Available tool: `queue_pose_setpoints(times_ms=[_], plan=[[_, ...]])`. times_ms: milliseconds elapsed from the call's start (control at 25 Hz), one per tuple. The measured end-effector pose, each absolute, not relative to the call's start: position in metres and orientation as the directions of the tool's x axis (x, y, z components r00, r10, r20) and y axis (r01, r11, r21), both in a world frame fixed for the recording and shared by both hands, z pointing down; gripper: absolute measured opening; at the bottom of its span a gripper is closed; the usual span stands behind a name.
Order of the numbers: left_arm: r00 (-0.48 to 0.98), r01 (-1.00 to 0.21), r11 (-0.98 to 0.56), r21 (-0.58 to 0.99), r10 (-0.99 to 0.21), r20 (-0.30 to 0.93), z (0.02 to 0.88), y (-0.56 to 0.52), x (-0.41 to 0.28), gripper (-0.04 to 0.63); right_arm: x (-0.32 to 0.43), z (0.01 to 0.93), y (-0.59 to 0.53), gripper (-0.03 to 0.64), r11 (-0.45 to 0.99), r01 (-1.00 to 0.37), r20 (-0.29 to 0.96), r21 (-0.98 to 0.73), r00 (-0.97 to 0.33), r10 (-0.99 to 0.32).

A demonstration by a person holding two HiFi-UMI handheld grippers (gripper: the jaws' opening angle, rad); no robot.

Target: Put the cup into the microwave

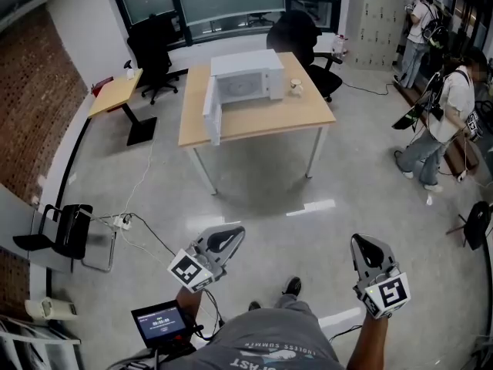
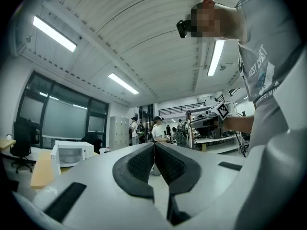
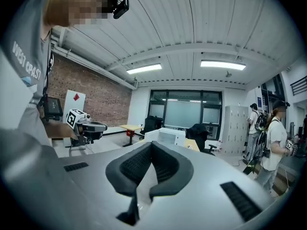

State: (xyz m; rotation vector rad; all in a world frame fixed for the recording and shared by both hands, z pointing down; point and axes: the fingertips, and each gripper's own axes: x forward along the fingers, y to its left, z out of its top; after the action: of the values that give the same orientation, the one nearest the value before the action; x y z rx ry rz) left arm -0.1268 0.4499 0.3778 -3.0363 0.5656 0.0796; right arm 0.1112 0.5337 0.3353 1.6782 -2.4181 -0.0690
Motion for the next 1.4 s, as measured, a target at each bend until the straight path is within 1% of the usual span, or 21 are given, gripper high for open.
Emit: queue_pose_setpoints(times_ms=[240, 400, 640, 800, 960, 1200, 1400], plan=[[0.923, -0.384, -0.922, -0.042, -0.383, -0.041, 0.378, 0.419, -0.097, 0.021, 0.139, 0.34, 0.495, 0.02, 0.408, -0.908, 0.117, 0.095, -0.397, -0.91], [0.918, -0.397, -0.917, -0.044, -0.396, -0.03, 0.374, 0.392, -0.067, 0.02, 0.168, 0.339, 0.46, 0.02, 0.417, -0.906, 0.107, 0.071, -0.409, -0.906], [0.907, -0.422, -0.904, -0.066, -0.421, -0.035, 0.363, 0.363, -0.016, 0.02, 0.217, 0.337, 0.419, 0.02, 0.461, -0.884, 0.099, 0.071, -0.454, -0.886], [0.897, -0.442, -0.895, -0.065, -0.441, -0.033, 0.358, 0.352, 0.003, 0.02, 0.236, 0.336, 0.4, 0.02, 0.489, -0.87, 0.092, 0.066, -0.482, -0.871], [0.892, -0.452, -0.888, -0.08, -0.453, -0.016, 0.359, 0.338, 0.017, 0.02, 0.252, 0.331, 0.379, 0.02, 0.494, -0.868, 0.075, 0.042, -0.491, -0.868], [0.89, -0.455, -0.888, -0.067, -0.456, 0.005, 0.37, 0.302, 0.026, 0.02, 0.262, 0.353, 0.342, 0.02, 0.504, -0.864, 0.093, 0.018, -0.5, -0.861], [0.902, -0.432, -0.901, -0.044, -0.432, 0.008, 0.386, 0.261, 0.043, 0.021, 0.278, 0.37, 0.307, 0.02, 0.48, -0.877, 0.138, 0.021, -0.473, -0.87]])
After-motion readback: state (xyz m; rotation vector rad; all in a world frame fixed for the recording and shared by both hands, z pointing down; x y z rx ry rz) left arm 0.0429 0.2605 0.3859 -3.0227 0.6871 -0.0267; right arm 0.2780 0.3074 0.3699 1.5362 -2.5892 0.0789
